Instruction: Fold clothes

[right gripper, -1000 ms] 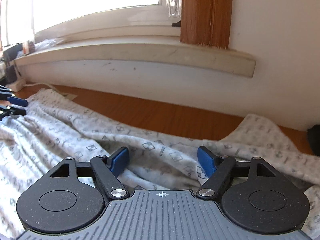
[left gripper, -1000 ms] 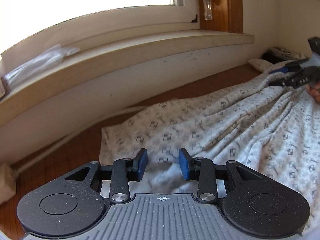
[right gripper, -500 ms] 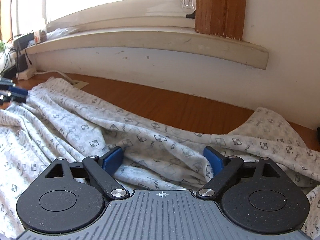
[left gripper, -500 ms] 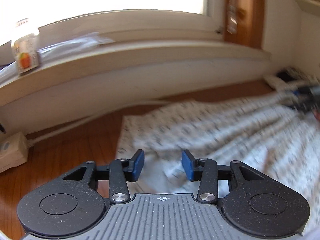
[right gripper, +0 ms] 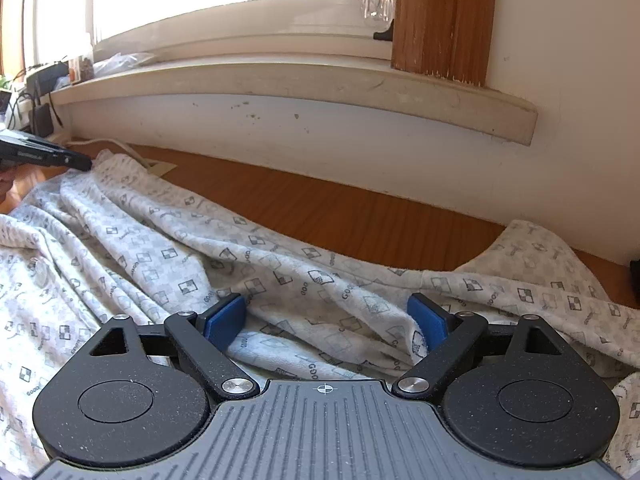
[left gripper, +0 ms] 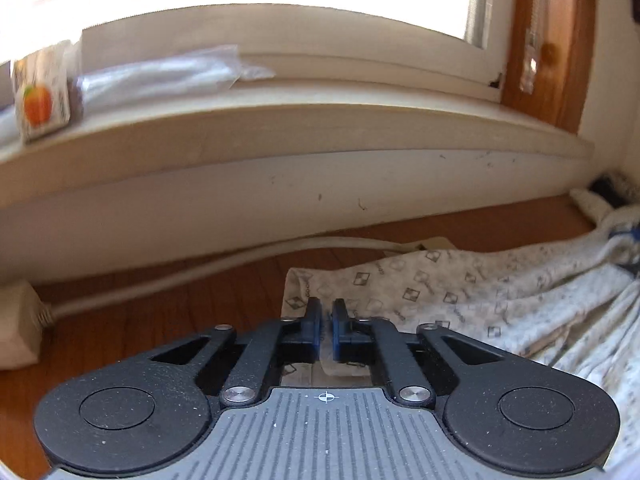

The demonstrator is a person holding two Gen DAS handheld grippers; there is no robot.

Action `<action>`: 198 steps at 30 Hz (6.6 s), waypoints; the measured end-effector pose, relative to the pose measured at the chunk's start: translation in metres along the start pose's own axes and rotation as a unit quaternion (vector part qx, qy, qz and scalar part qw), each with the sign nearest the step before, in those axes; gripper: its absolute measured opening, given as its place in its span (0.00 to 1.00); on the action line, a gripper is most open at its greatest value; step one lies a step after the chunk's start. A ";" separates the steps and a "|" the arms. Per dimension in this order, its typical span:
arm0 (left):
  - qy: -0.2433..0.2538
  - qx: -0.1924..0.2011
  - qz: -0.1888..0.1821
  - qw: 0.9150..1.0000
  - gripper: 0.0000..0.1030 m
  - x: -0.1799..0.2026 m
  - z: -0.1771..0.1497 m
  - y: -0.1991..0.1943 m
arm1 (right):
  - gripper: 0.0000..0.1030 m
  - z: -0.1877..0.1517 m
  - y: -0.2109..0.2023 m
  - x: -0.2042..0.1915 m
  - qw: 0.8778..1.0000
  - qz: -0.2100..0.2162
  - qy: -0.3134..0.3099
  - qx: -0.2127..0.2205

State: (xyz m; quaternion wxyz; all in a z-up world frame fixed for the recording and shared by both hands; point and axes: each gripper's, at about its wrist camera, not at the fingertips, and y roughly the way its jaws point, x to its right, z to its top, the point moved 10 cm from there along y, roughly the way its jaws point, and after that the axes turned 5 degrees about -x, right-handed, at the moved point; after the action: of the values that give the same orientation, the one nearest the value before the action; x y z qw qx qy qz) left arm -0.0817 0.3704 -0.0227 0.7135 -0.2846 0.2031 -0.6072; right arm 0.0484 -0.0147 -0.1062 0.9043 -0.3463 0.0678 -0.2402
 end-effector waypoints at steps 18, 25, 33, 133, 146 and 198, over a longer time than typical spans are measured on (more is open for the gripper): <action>-0.033 0.104 0.027 0.994 0.03 -0.014 0.039 -0.020 | 0.84 0.008 -0.019 0.005 0.999 0.003 0.019 0.050; -0.033 0.090 0.013 0.995 0.04 -0.014 0.027 -0.009 | 0.50 0.026 -0.019 0.055 0.999 -0.016 0.031 0.019; -0.021 0.082 0.004 0.996 0.04 -0.011 0.023 -0.007 | 0.50 0.022 -0.002 0.071 0.998 -0.006 -0.015 -0.057; 0.007 0.024 -0.041 0.999 0.64 0.049 -0.060 -0.110 | 0.85 -0.014 -0.019 -0.027 0.999 -0.051 -0.011 0.005; 0.038 0.004 -0.047 0.998 0.04 0.072 -0.058 -0.081 | 0.86 -0.016 -0.020 -0.030 0.998 -0.057 -0.026 0.011; 0.034 -0.036 -0.084 0.995 0.10 0.039 -0.072 -0.085 | 0.04 0.050 -0.034 -0.251 0.941 0.245 -0.213 0.091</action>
State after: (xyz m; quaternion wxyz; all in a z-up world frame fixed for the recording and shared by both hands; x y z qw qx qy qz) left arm -0.1844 0.3123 -0.0200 0.6419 -0.3052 0.2246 -0.6666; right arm -0.1705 0.1140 -0.0572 0.9561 -0.2786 -0.0657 0.0632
